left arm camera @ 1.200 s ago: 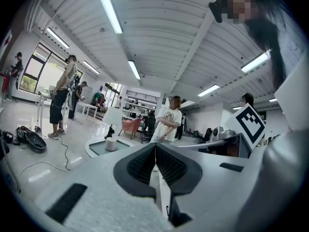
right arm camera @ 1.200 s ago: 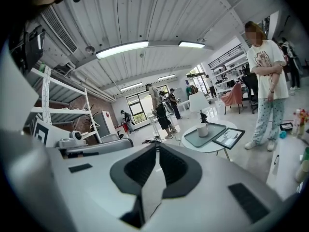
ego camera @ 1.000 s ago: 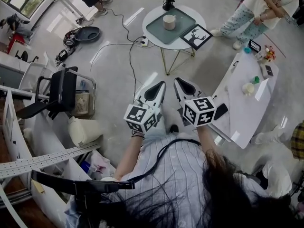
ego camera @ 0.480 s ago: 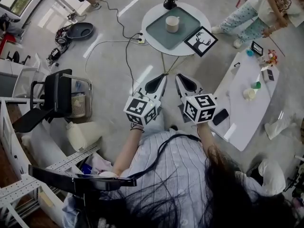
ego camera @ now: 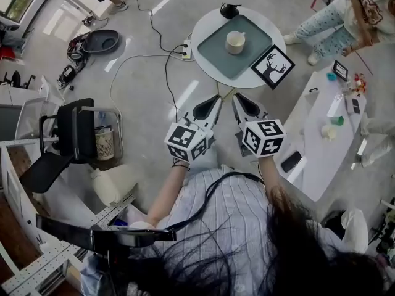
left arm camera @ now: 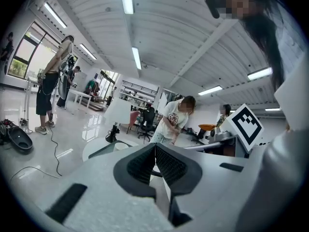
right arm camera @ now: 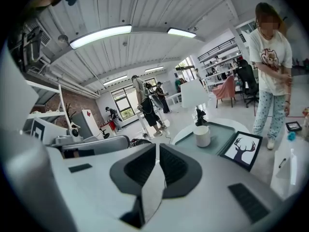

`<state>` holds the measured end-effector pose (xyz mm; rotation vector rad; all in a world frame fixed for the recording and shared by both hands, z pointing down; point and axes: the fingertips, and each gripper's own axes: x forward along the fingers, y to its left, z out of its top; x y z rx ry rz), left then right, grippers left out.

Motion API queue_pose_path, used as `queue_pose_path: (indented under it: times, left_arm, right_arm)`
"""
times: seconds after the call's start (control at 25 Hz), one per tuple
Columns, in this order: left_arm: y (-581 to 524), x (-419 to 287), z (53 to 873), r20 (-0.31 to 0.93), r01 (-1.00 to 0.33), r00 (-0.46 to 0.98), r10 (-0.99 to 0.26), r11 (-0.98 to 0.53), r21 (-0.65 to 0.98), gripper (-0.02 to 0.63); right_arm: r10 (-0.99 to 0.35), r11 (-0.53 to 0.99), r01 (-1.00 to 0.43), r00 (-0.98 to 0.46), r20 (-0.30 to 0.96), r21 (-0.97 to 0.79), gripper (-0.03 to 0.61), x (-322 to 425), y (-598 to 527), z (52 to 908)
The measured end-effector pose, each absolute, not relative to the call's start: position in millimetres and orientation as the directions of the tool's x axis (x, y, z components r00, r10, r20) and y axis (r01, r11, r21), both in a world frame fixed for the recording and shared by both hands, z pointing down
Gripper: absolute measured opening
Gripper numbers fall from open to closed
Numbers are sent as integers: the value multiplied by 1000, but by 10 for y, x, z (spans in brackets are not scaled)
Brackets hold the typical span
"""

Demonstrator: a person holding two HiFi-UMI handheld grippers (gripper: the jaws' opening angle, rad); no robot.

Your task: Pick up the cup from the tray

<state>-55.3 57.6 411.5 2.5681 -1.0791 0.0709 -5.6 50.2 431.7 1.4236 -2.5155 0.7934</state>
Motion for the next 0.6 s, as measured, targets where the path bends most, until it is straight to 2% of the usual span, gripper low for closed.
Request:
queue_pose_path:
  times: [0.6]
  left_arm:
    - [-227,-850,4252,193,-638,767,-612,-696,328,14]
  right_arm:
    - [-787,327,-869,-468,401,-372,41,-310,-260,4426]
